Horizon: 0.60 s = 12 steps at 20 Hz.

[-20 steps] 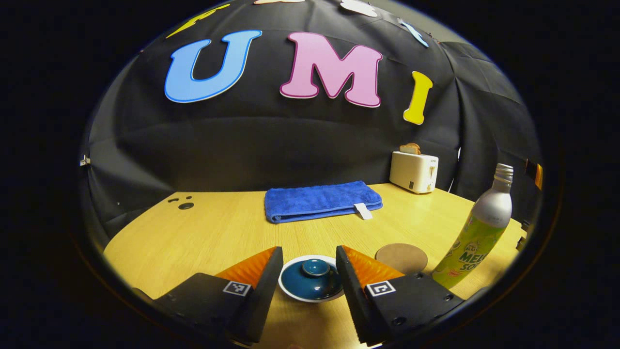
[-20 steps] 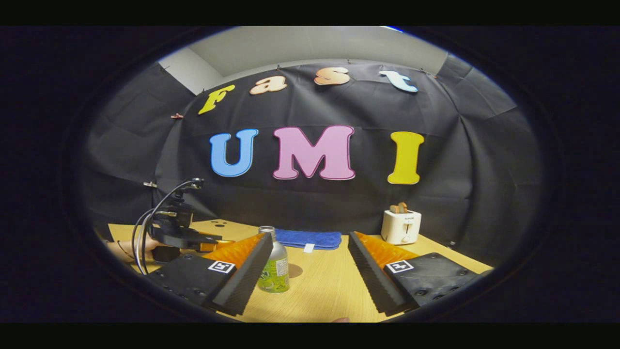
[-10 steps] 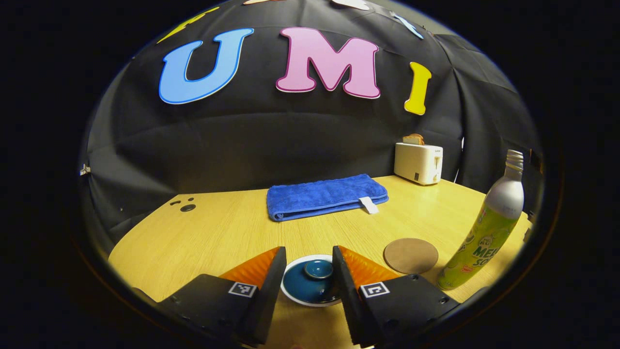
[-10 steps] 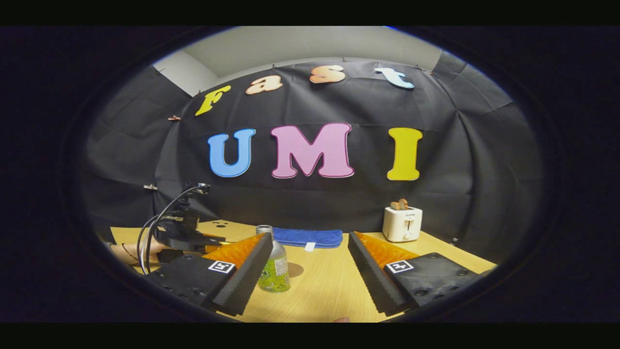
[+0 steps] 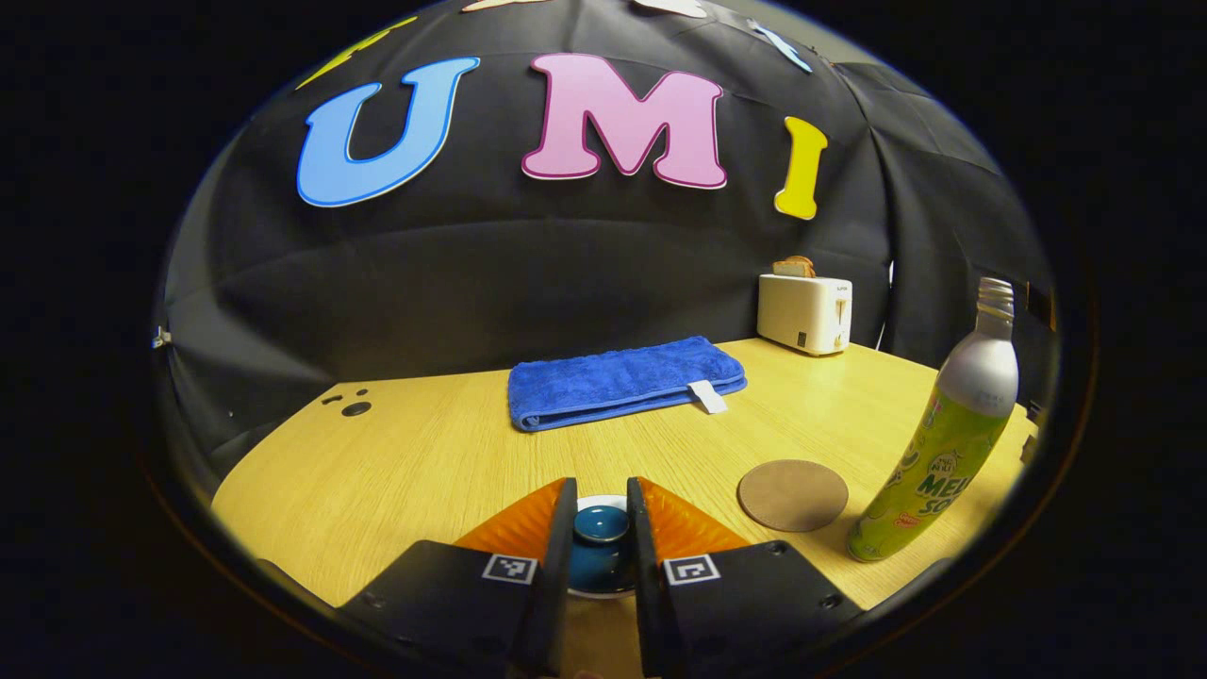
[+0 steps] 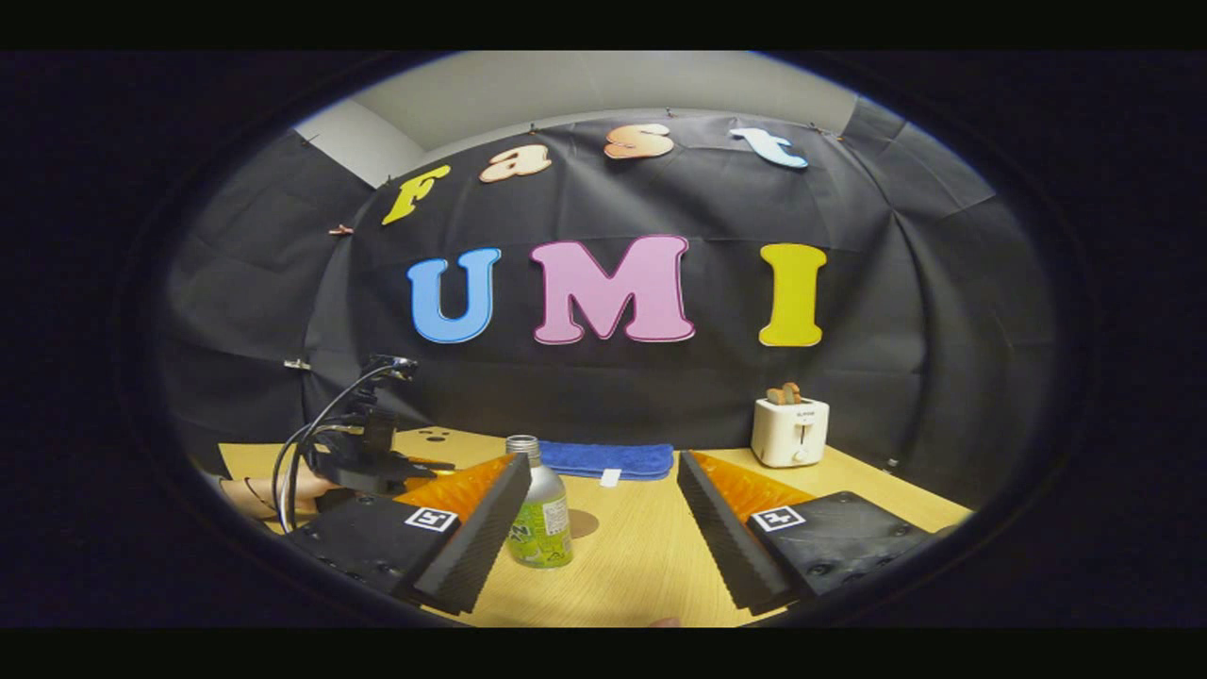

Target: Open the teacup lid with one hand, grasp the water bottle and pour water into the teacup with the other hand; after pouring, place the water bottle on the coaster and then close the teacup lid.

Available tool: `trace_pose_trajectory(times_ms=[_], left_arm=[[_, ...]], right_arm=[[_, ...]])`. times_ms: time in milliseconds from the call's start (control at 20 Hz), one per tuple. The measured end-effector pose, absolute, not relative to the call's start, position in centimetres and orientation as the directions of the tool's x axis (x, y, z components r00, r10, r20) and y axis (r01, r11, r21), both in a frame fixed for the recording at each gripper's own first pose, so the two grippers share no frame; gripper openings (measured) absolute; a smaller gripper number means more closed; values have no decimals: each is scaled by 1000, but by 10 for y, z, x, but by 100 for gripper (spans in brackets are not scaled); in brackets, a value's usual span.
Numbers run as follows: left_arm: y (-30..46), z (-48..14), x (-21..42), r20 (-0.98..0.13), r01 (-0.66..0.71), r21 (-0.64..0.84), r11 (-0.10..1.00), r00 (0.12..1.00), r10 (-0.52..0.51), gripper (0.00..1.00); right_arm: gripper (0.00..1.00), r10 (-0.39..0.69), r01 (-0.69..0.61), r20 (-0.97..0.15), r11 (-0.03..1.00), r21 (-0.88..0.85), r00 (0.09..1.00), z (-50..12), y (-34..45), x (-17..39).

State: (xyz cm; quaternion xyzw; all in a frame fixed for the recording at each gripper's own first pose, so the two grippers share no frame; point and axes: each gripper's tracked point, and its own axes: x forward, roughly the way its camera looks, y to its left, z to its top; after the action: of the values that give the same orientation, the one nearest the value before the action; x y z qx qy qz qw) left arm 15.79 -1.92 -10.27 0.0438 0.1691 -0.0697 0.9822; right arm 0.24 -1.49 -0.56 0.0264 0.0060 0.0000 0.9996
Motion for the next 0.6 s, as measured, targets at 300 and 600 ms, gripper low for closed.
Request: trace_pose_trajectory(times_ms=[300, 600], left_arm=[[-18, -88, 154, -282, 152, 21, 988, 949, -140, 32], [-12, -28, 109, -121, 157, -152, 976, 977, -176, 31]], right_arm=[[96, 9, -7, -43, 998, 66, 999, -22, -11, 9], [97, 78, -55, -167, 988, 142, 983, -79, 16, 29]])
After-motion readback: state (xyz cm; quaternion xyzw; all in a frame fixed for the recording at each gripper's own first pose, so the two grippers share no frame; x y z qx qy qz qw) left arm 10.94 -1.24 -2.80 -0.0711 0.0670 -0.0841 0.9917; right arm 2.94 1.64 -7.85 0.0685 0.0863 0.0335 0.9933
